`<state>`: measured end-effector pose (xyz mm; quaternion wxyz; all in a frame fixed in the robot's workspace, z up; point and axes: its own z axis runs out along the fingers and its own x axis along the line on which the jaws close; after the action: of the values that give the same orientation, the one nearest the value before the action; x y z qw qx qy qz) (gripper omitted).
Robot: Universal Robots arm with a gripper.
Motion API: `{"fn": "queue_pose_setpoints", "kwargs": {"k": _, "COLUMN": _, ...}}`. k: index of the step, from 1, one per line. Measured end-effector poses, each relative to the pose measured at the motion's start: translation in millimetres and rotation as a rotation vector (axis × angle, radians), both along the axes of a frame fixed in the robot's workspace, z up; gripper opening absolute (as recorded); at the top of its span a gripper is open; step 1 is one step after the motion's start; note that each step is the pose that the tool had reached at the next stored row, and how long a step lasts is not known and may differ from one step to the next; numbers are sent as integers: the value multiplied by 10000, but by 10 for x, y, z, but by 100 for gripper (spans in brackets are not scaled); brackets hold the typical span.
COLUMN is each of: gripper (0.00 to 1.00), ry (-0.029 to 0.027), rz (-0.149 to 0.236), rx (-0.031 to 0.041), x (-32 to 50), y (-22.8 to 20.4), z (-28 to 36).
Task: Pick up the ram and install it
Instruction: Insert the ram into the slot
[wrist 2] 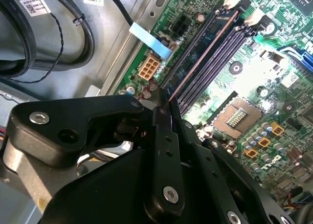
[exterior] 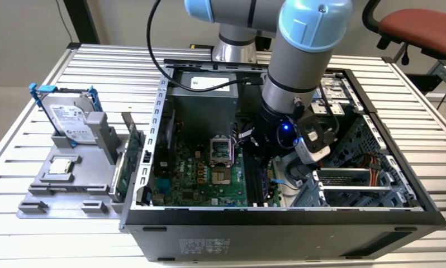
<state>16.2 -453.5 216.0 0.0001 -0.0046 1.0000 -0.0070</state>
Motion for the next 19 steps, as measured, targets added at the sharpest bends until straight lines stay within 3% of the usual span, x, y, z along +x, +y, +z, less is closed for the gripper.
{"fn": "queue_pose_setpoints", "kwargs": {"k": 19, "gripper": 0, "ry": 1, "rz": -51, "rx": 0, "x": 8, "y": -6, "z": -17}}
